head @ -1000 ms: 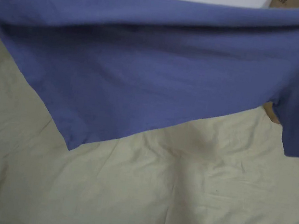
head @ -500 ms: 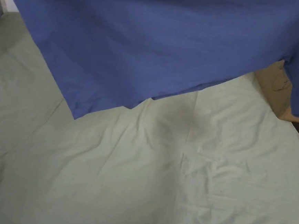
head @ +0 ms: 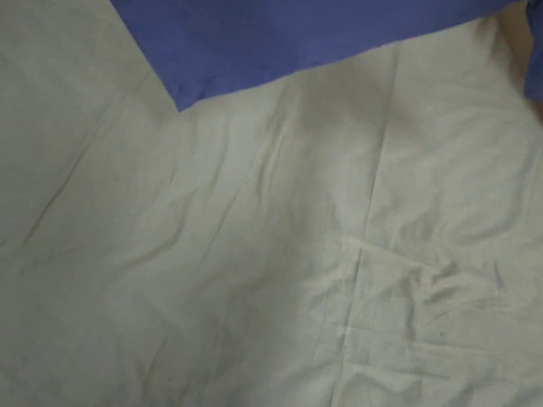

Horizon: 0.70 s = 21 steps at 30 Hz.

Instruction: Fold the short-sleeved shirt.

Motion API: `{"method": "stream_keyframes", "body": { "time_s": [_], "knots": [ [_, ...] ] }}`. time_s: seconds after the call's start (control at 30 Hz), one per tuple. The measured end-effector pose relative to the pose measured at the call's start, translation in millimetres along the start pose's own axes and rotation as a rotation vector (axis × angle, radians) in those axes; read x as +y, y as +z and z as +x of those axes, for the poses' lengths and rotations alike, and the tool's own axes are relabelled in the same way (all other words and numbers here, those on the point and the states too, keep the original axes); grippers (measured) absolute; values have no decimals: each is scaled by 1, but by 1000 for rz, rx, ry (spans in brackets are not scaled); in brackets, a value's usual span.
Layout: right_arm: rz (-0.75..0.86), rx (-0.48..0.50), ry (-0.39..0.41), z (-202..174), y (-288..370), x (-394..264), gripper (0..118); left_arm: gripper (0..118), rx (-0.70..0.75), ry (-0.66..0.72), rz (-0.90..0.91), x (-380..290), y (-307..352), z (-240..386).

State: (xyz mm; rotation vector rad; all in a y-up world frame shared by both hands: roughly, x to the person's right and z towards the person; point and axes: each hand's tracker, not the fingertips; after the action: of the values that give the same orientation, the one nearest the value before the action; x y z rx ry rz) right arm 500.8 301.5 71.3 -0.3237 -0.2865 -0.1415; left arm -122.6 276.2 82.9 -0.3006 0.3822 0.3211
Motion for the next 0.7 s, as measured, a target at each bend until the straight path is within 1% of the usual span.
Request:
{"method": "stream_keyframes", "body": {
  "time_s": [0.17,0.3,0.5,0.7],
  "knots": [
    [-103,-12,-15,3,-43,-59,2,0,40,-53,-90,-56,-29,-4],
    [-218,-8,13,17,-57,-122,2,0,34,9,-198,-107,-36,-28],
    [-397,0,1,63,-39,-231,2,0,65,72,-326,-198,0,-89],
    [-562,34,38,111,9,-333,2,0,142,80,-486,-300,67,-158]
  ]
}}
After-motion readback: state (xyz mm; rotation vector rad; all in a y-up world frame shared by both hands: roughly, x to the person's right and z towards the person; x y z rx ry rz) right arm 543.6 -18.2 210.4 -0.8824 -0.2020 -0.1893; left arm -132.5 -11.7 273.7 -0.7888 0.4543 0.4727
